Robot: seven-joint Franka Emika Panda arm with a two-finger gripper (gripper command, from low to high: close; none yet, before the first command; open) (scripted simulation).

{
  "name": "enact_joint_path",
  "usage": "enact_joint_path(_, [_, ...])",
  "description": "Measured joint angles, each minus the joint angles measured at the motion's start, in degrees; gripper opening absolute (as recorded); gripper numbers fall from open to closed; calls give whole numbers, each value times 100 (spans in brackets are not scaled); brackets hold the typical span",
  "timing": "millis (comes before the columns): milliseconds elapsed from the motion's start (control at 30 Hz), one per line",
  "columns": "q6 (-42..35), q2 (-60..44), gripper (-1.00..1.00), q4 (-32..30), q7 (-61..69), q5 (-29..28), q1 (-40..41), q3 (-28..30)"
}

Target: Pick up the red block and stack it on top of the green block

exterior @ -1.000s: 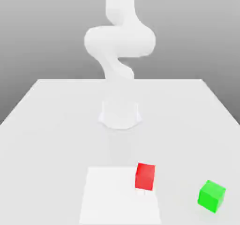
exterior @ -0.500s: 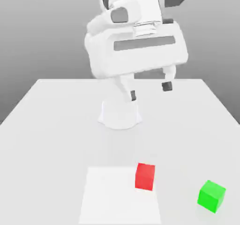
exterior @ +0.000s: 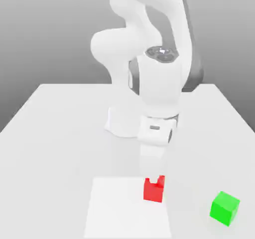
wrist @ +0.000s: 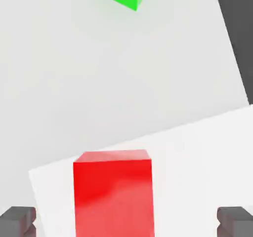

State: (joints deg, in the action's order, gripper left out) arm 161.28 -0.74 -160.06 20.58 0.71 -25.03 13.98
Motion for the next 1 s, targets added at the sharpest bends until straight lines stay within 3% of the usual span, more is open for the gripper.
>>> enact_joint_path(433, [1041,-1258,0,167,760,1006,429,-688])
enact_joint_path(467, [1097,-1326,-100,169,796,1061,477,-751])
enact_joint_path(700, [1083,-1321,-100,170,802,1065,472,-747])
enact_joint_path(1000, [368,-448,-100,92,237,264,171,-246])
